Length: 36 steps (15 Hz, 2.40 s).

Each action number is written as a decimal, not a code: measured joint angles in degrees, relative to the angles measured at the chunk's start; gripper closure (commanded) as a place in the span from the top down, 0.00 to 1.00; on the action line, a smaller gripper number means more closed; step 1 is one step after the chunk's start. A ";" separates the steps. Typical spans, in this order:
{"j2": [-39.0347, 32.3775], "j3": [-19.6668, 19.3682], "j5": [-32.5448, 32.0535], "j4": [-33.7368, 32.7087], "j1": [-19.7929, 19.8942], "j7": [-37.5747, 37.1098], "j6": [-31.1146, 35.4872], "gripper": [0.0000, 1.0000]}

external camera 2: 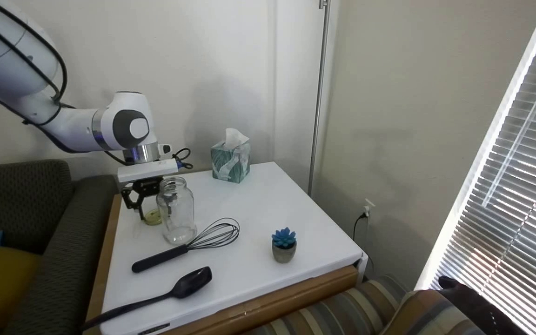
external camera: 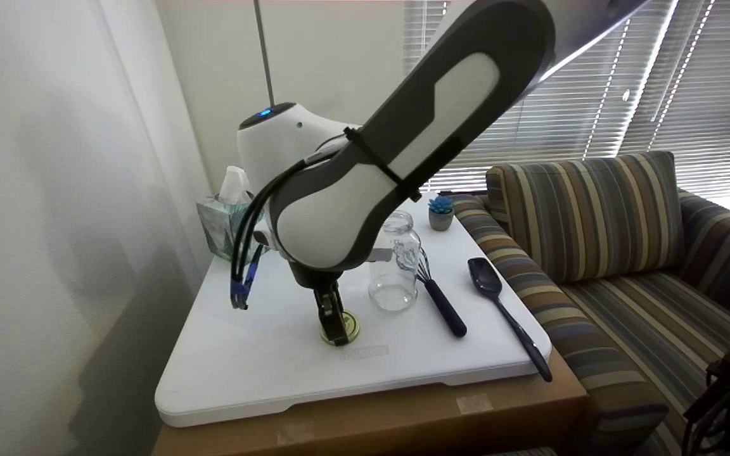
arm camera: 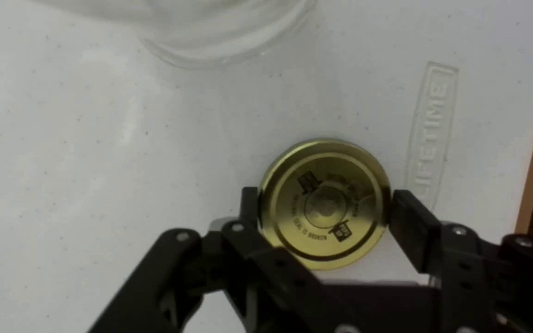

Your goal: Move the lid forward.

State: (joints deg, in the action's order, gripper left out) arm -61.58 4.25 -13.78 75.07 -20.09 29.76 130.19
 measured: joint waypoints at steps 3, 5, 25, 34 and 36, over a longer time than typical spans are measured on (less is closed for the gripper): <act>1.54 0.15 -2.20 2.95 0.10 -2.13 0.61 0.47; 2.29 0.27 -3.37 4.33 0.15 -2.93 0.64 0.47; 4.50 1.04 -5.31 7.77 1.07 -5.07 3.55 1.00; 9.97 0.99 -6.77 8.02 1.08 -7.95 3.56 1.00; 11.98 1.02 -6.76 8.58 1.07 -9.69 3.56 1.00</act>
State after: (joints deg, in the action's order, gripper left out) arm -49.60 5.27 -20.54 83.65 -19.02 20.07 133.74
